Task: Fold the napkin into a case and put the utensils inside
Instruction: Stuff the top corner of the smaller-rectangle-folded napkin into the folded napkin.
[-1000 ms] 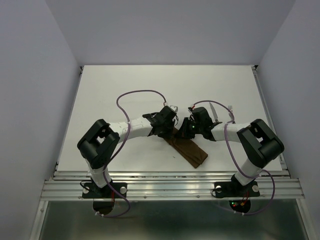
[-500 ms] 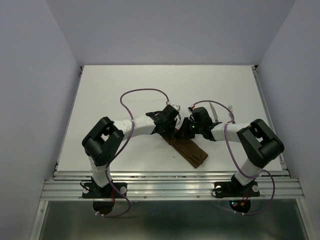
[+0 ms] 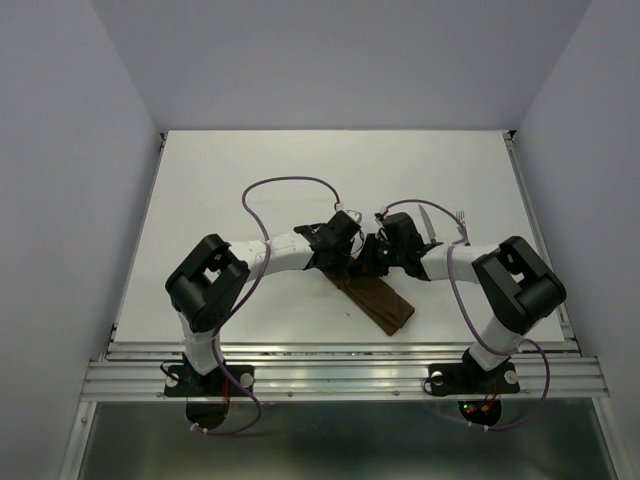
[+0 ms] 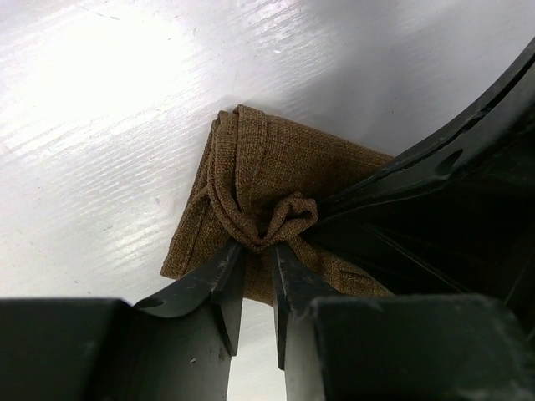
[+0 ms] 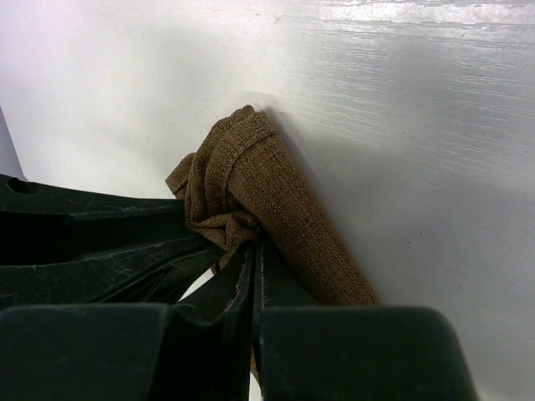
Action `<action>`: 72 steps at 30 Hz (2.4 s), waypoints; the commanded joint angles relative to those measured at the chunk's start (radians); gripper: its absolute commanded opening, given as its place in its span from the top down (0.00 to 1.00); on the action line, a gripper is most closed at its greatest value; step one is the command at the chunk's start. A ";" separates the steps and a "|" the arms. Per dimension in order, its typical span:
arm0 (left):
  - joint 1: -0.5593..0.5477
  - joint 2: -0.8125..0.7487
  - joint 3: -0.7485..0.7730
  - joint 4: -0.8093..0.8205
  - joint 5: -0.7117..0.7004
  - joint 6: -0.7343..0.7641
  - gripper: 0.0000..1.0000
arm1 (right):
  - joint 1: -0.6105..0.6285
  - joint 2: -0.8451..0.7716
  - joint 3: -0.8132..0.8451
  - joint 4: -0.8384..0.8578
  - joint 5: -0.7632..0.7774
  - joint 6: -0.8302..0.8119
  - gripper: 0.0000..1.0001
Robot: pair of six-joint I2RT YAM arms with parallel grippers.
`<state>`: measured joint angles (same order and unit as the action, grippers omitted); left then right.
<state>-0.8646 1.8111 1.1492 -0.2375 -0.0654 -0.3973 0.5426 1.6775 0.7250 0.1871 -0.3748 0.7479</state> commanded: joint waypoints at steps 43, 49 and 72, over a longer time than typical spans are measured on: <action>-0.033 -0.023 -0.017 -0.003 -0.004 0.026 0.70 | -0.006 -0.005 0.027 -0.006 0.008 -0.019 0.99; -0.034 -0.003 -0.002 -0.011 -0.036 0.032 0.71 | -0.006 -0.013 0.024 -0.005 0.008 -0.019 0.99; -0.034 -0.012 -0.003 -0.022 -0.126 0.005 0.74 | -0.006 -0.032 0.014 -0.008 0.005 -0.015 0.99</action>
<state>-0.8970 1.8091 1.1278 -0.2440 -0.1516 -0.3901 0.5426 1.6737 0.7250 0.1871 -0.3782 0.7486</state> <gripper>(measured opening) 0.265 0.020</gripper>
